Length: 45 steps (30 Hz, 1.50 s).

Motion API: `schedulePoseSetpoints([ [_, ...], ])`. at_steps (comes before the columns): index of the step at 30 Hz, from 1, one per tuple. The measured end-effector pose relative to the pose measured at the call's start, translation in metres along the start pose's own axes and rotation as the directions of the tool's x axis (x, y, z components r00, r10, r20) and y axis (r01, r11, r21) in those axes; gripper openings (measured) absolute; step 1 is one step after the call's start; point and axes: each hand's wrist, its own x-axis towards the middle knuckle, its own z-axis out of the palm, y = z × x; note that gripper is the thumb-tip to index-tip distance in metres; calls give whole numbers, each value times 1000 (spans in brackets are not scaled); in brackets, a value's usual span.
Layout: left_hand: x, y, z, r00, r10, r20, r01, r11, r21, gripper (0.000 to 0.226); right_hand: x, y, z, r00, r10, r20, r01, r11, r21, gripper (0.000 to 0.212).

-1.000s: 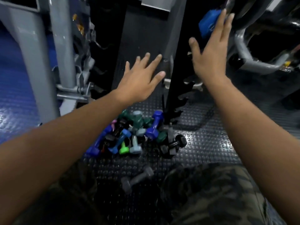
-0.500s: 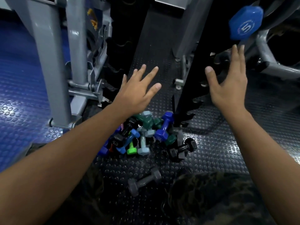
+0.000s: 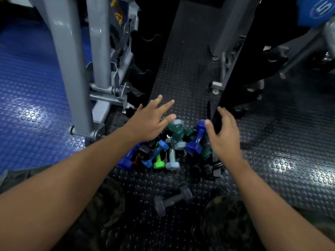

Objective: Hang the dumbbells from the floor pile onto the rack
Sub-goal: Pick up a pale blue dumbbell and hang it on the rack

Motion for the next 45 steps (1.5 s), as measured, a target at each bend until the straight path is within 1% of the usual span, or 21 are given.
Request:
schedulePoseSetpoints([
  [2,1,-12,12,997,-31,66,30,999,19,68,-6,14,26,995,20,97,-19,1000,-11,64],
  [5,2,-27,34,990,-83,111,80,996,25,69,-10,33,60,976,53,211,-50,999,-19,64],
  [7,4,-41,54,979,-113,170,113,994,11,69,-10,44,82,964,86,251,-81,996,-30,62],
  [10,11,-66,91,950,-123,286,84,986,143,72,-17,60,114,943,108,315,-103,994,-31,57],
  [12,19,-76,117,932,-171,320,116,976,185,70,-23,75,136,918,139,372,-132,990,-44,55],
  [15,26,-79,159,895,-213,392,144,970,196,68,-38,102,165,882,197,427,-187,980,-67,56],
  [18,26,-85,197,863,-225,451,170,972,159,70,-51,122,194,841,275,467,-278,958,-65,59],
  [20,25,-93,216,854,-234,465,186,972,147,71,-52,131,212,775,348,527,-365,928,-75,66],
  [23,24,-96,232,861,-231,454,162,969,186,73,-48,141,239,647,426,632,-474,874,-103,85],
  [25,28,-96,238,878,-219,425,132,965,226,72,-44,146,261,609,451,652,-503,855,-122,89],
  [30,36,-101,246,900,-211,382,114,959,261,67,-43,147,293,579,525,624,-556,814,-168,81],
  [35,46,-118,246,906,-222,360,153,965,212,62,-39,155,297,564,525,638,-503,831,-239,80],
  [38,46,-123,246,910,-221,350,164,969,186,60,-33,158,292,531,511,676,-506,831,-231,77],
  [41,47,-122,246,904,-235,358,185,968,167,60,-29,158,284,513,523,681,-521,820,-237,75],
  [44,51,-116,240,886,-271,377,237,962,134,61,-23,148,275,530,547,648,-578,793,-196,66],
  [45,51,-114,239,880,-276,386,247,961,125,61,-20,143,273,532,555,639,-592,784,-187,66],
])
